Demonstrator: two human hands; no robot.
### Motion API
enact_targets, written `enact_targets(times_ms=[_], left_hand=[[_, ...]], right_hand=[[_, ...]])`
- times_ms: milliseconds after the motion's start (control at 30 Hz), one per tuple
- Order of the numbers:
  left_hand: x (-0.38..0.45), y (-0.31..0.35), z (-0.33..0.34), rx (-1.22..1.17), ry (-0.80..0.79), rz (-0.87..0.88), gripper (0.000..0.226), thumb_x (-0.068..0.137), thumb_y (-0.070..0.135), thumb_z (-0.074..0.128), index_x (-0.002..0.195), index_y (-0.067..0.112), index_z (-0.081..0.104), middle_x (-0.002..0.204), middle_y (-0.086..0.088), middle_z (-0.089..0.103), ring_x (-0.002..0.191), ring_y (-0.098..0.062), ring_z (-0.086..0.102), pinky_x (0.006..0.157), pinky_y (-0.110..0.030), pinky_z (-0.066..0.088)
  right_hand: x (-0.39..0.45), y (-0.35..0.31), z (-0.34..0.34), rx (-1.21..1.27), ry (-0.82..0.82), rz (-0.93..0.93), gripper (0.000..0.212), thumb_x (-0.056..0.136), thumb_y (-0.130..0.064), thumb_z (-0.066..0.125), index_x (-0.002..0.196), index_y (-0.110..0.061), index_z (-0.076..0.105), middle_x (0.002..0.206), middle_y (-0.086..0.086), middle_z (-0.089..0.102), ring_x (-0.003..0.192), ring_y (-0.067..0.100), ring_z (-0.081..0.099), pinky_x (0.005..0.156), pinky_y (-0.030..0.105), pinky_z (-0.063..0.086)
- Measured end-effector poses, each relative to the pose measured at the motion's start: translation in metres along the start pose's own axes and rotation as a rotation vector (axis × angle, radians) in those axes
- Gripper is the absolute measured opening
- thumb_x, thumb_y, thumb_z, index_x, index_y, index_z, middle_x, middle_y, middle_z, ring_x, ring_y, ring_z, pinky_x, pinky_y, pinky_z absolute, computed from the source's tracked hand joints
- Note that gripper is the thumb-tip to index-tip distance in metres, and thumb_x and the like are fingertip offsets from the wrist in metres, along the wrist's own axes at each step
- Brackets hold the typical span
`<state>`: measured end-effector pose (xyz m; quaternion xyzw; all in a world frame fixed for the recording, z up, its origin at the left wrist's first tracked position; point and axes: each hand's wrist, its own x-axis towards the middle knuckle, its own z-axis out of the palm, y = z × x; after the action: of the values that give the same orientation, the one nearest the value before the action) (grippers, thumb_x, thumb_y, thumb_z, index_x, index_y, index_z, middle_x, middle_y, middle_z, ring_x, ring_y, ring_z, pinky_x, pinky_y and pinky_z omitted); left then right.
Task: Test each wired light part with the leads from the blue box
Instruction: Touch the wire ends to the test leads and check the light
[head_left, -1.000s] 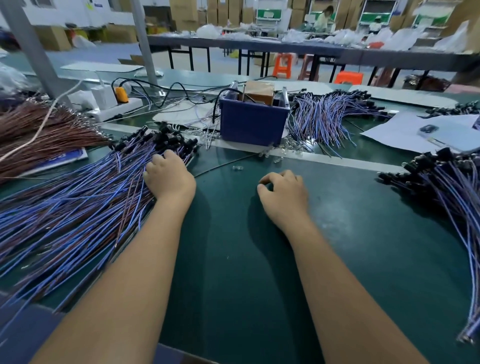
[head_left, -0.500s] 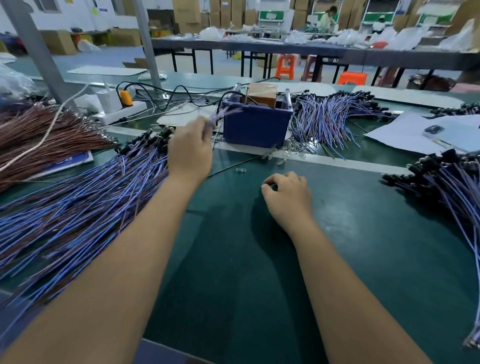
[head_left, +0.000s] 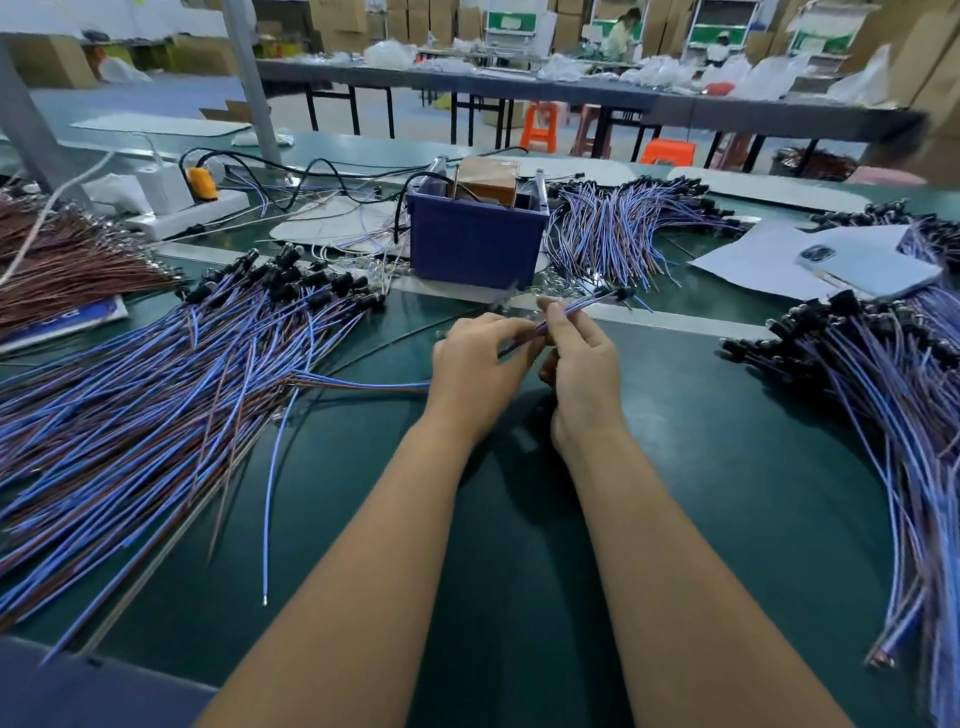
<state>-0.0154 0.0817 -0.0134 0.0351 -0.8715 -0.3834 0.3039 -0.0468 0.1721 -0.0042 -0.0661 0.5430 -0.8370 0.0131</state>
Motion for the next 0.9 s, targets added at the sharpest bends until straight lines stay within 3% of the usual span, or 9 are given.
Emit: enact_targets(times_ms=[100,233,333,400,467,567,700,800,900], left_hand=[[-0.002,-0.006,-0.005,0.121,0.002,0.000,0.020,0.091,0.036,0.064,0.105,0.028,0.075,0.106,0.007,0.069,0.106,-0.023,0.052,0.092,-0.038,0.038],[-0.004,-0.004,-0.009,0.307,0.229,0.011,0.019,0.091,0.035,0.064,0.100,0.024,0.077,0.104,0.006,0.065,0.097,-0.026,0.044,0.080,-0.034,0.036],[-0.004,-0.005,-0.015,0.169,0.320,-0.027,0.019,0.095,0.022,0.059,0.099,0.010,0.073,0.096,-0.004,0.063,0.089,-0.024,0.053,0.073,-0.028,0.039],[-0.004,-0.005,-0.017,0.088,0.374,-0.037,0.018,0.096,0.016,0.057,0.099,0.004,0.071,0.093,-0.006,0.065,0.083,-0.022,0.057,0.069,-0.022,0.037],[-0.004,-0.002,-0.019,0.022,0.398,-0.007,0.015,0.095,0.012,0.059,0.101,0.004,0.071,0.090,-0.003,0.065,0.077,-0.015,0.055,0.068,-0.013,0.036],[-0.006,0.006,-0.015,-0.097,0.371,0.097,0.012,0.089,0.004,0.065,0.098,0.004,0.074,0.090,0.004,0.064,0.081,-0.007,0.058,0.077,-0.010,0.045],[-0.005,0.008,-0.008,-0.132,0.288,0.175,0.019,0.079,-0.009,0.065,0.089,0.002,0.076,0.096,-0.005,0.071,0.090,-0.008,0.062,0.086,-0.014,0.047],[-0.007,0.006,-0.005,-0.115,0.137,0.021,0.034,0.076,-0.017,0.052,0.085,0.003,0.078,0.100,-0.004,0.071,0.090,-0.008,0.060,0.082,-0.006,0.041],[-0.006,0.005,-0.006,-0.209,0.069,-0.140,0.039,0.078,-0.014,0.044,0.084,0.006,0.077,0.098,-0.001,0.072,0.091,-0.010,0.063,0.084,-0.014,0.047]], right_hand=[[0.004,-0.002,-0.006,0.007,0.067,0.019,0.022,0.099,-0.016,0.053,0.081,-0.015,0.066,0.060,-0.007,0.048,0.047,0.005,0.033,0.046,0.018,0.031],[0.004,0.001,-0.008,-0.019,0.112,0.035,0.029,0.101,-0.018,0.048,0.076,-0.012,0.059,0.062,0.003,0.051,0.043,0.007,0.040,0.042,0.019,0.037],[0.006,0.000,-0.010,0.072,0.180,0.055,0.025,0.104,-0.013,0.041,0.086,-0.006,0.056,0.065,0.007,0.054,0.041,0.006,0.049,0.044,0.018,0.046],[0.009,-0.001,-0.012,0.142,0.231,0.071,0.016,0.103,-0.006,0.042,0.105,0.005,0.053,0.071,0.011,0.058,0.048,0.010,0.058,0.052,0.022,0.055],[0.010,-0.001,-0.012,0.155,0.280,0.088,0.026,0.099,-0.002,0.048,0.123,0.009,0.044,0.074,0.013,0.060,0.054,0.016,0.063,0.057,0.025,0.059],[0.009,0.000,-0.009,0.132,0.330,0.077,0.031,0.095,0.001,0.055,0.120,0.001,0.037,0.069,0.015,0.060,0.047,0.015,0.064,0.049,0.025,0.055],[0.009,0.003,-0.012,0.097,0.312,0.060,0.023,0.093,-0.003,0.059,0.103,-0.005,0.038,0.069,0.017,0.061,0.044,0.018,0.064,0.046,0.027,0.054],[0.006,0.002,-0.012,-0.080,0.146,0.081,0.019,0.095,-0.016,0.060,0.085,-0.005,0.049,0.067,0.015,0.063,0.044,0.019,0.063,0.043,0.025,0.051],[0.002,0.002,-0.009,-0.219,0.000,0.095,0.025,0.097,-0.024,0.058,0.077,-0.009,0.055,0.066,0.010,0.061,0.043,0.016,0.057,0.042,0.023,0.048]])
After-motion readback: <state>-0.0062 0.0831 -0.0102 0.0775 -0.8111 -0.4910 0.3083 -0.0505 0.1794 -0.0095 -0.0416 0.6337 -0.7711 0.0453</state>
